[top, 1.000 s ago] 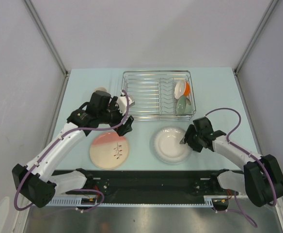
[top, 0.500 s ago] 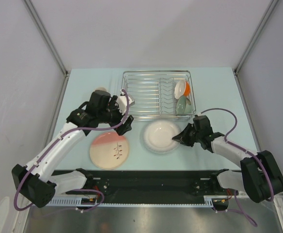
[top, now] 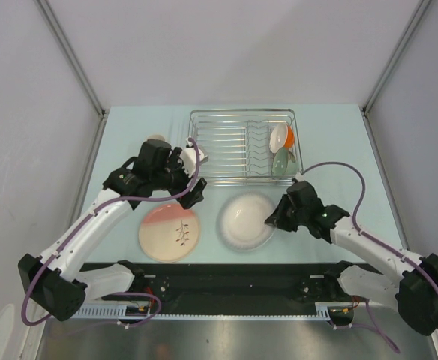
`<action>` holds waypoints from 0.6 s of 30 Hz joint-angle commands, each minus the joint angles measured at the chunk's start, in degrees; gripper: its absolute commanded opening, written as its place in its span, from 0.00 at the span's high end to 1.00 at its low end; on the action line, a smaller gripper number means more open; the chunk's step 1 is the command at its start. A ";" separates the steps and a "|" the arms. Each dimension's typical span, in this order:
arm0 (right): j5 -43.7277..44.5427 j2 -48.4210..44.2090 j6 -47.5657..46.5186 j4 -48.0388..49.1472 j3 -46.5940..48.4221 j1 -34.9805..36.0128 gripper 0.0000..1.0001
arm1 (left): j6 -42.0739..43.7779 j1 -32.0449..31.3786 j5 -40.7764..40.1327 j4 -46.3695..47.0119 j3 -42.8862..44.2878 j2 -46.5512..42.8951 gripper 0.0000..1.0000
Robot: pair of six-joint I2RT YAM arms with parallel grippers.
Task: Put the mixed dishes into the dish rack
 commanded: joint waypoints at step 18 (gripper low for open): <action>33.05 8.76 -44.64 -15.25 53.03 14.91 1.00 | -3.67 20.66 16.89 -1.81 7.91 1.23 0.00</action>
